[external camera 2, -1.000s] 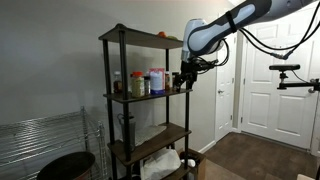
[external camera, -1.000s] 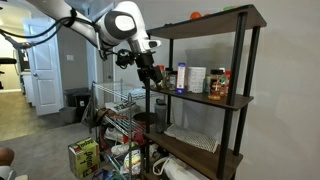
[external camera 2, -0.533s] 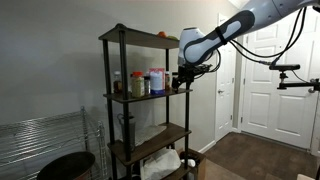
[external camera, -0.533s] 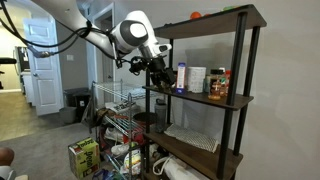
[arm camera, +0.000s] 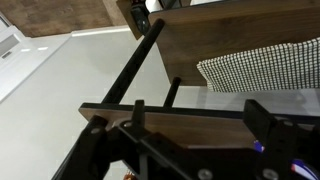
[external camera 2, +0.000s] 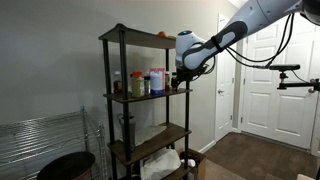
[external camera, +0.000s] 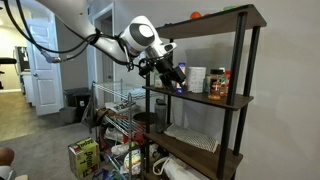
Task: Move the black bottle to the left
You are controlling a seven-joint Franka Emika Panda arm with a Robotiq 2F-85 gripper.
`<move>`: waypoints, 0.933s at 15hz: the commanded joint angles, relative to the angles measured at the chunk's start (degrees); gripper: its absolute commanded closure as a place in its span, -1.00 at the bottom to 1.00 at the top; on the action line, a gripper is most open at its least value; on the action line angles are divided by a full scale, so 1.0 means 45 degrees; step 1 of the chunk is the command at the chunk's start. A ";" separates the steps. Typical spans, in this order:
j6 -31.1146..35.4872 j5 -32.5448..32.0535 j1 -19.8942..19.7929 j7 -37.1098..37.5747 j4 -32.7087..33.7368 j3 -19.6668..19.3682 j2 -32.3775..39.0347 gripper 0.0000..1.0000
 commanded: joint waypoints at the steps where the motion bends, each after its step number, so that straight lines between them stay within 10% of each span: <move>1: 0.0389 -0.0218 0.0214 0.0769 0.0292 -0.0213 0.0263 -1.00; 14: 0.0188 0.1136 0.0302 0.0235 0.0563 -0.0263 0.0438 -1.00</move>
